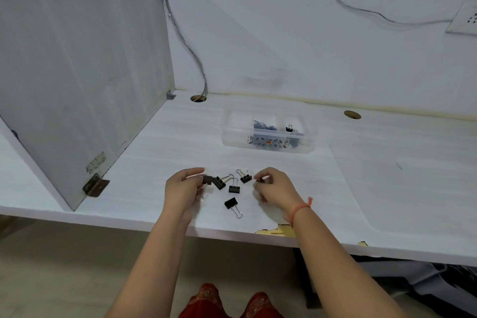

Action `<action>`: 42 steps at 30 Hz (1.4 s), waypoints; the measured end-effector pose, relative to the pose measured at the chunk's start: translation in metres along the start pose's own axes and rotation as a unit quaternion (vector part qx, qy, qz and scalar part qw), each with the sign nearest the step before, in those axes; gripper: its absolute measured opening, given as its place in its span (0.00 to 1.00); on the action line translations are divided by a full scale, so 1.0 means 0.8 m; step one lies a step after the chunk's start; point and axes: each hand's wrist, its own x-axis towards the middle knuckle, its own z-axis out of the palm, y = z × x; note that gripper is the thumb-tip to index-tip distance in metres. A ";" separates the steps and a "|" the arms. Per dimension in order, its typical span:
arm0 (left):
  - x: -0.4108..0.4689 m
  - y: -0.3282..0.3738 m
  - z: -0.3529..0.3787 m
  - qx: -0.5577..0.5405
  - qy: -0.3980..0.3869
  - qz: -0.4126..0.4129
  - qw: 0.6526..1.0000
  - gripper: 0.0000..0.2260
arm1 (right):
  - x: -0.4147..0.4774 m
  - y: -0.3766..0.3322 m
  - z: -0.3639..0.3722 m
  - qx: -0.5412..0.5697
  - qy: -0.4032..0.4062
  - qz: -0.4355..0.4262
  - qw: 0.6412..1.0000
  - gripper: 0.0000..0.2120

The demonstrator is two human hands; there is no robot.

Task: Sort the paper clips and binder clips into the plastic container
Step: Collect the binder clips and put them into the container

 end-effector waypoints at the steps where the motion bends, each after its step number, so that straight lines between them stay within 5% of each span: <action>1: -0.003 0.004 0.002 -0.059 -0.006 -0.036 0.998 0.12 | -0.002 -0.002 -0.003 0.133 -0.021 0.045 0.990 0.10; 3: -0.002 0.008 0.005 -0.137 -0.004 -0.108 0.985 0.13 | -0.008 -0.007 -0.005 0.359 -0.068 0.121 0.923 0.11; 6: 0.003 0.001 0.009 -0.029 0.020 -0.084 0.996 0.07 | -0.018 -0.015 0.001 0.498 -0.117 0.162 0.844 0.09; 9: 0.015 -0.013 0.013 0.201 0.042 0.066 0.976 0.05 | -0.027 -0.020 0.024 0.349 -0.100 0.116 0.925 0.14; 12: 0.022 -0.016 0.015 0.402 0.038 0.111 0.908 0.18 | -0.031 -0.017 0.050 0.001 -0.035 0.019 0.999 0.17; 16: 0.032 -0.010 0.019 0.473 -0.024 0.107 0.874 0.25 | -0.024 -0.008 0.065 -0.279 -0.026 -0.062 0.958 0.23; 19: 0.036 -0.009 0.021 0.478 -0.023 0.130 0.868 0.21 | -0.021 -0.007 0.061 -0.316 -0.004 -0.078 0.946 0.18; 24: 0.040 -0.022 0.025 0.487 -0.005 0.171 0.856 0.12 | -0.021 0.006 0.050 -0.356 0.034 -0.108 0.928 0.25; 26: 0.038 -0.026 0.024 0.432 0.014 0.185 0.883 0.11 | -0.019 0.009 0.051 -0.375 0.036 -0.125 0.918 0.24; 29: 0.029 -0.022 0.024 0.223 0.012 0.122 0.967 0.10 | -0.020 0.010 0.053 -0.384 0.052 -0.145 0.910 0.20; 32: 0.022 -0.009 0.022 -0.060 -0.047 -0.057 0.995 0.05 | -0.007 0.015 0.045 -0.236 0.068 -0.081 0.966 0.16; 34: 0.022 -0.009 0.019 -0.227 -0.078 -0.131 0.962 0.05 | 0.004 0.011 0.030 0.069 0.043 0.046 0.996 0.17; 36: 0.021 -0.012 0.017 -0.312 -0.091 -0.162 0.932 0.07 | 0.008 0.006 0.011 0.392 -0.005 0.169 0.904 0.16; 38: 0.016 -0.012 0.020 -0.356 -0.090 -0.177 0.913 0.08 | 0.009 0.007 -0.005 0.575 -0.040 0.212 0.790 0.15; 40: 0.016 -0.009 0.026 -0.348 -0.069 -0.182 0.917 0.09 | 0.010 0.010 -0.011 0.633 -0.051 0.206 0.744 0.15; 42: 0.021 -0.009 0.031 -0.257 -0.058 -0.152 0.953 0.11 | 0.017 0.011 -0.009 0.636 -0.041 0.205 0.743 0.14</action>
